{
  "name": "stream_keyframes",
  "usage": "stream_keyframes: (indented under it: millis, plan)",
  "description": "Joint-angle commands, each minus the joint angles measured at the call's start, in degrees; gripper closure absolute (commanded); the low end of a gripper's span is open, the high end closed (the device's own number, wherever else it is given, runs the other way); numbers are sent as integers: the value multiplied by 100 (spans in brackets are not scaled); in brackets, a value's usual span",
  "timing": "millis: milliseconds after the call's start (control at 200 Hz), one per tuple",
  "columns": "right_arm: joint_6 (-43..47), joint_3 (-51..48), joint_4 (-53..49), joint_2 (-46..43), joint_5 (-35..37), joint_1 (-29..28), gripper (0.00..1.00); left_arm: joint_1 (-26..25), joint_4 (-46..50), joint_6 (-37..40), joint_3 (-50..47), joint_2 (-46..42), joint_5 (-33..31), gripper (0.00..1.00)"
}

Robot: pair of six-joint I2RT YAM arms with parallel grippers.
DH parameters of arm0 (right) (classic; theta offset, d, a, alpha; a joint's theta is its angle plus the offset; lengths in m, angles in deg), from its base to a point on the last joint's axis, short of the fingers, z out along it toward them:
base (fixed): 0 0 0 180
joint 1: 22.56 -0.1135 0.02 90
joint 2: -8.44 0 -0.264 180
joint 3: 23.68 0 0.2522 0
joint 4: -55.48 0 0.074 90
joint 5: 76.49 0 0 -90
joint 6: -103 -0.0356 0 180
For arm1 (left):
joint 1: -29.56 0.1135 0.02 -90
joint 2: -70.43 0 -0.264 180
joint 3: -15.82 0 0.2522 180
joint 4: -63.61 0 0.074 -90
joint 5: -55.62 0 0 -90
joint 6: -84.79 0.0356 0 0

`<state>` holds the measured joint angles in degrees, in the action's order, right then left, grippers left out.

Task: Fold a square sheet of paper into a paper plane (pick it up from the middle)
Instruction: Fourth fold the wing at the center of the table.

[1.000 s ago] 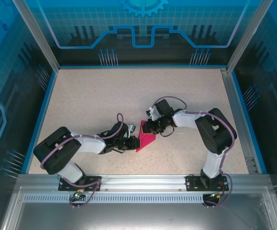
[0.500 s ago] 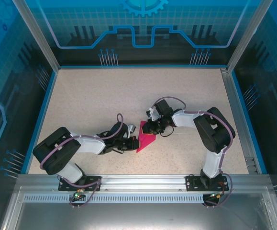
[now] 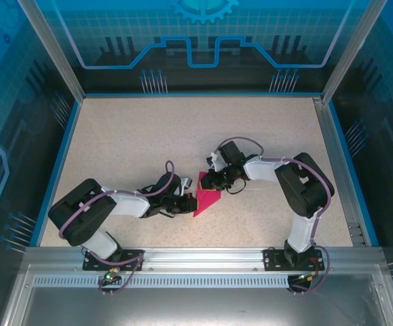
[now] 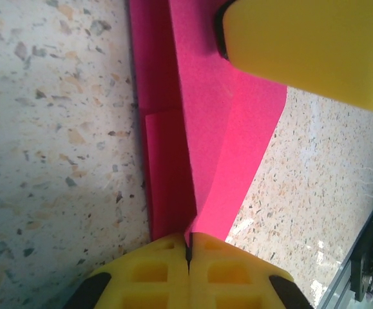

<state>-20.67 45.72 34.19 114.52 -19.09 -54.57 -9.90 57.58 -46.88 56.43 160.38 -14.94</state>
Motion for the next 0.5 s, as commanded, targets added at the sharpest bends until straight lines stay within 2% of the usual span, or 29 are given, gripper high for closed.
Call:
stream_keyframes:
  millis: [0,265,495]
  plan:
    - [-69,65,121,-45,-264,-120,77,57,308,23,31,181,95,100]
    - [7,153,98,-139,-473,-198,73,84,425,100,126,224,171,100]
    - [56,282,-181,85,-3,-167,75,106,457,173,136,240,252,100]
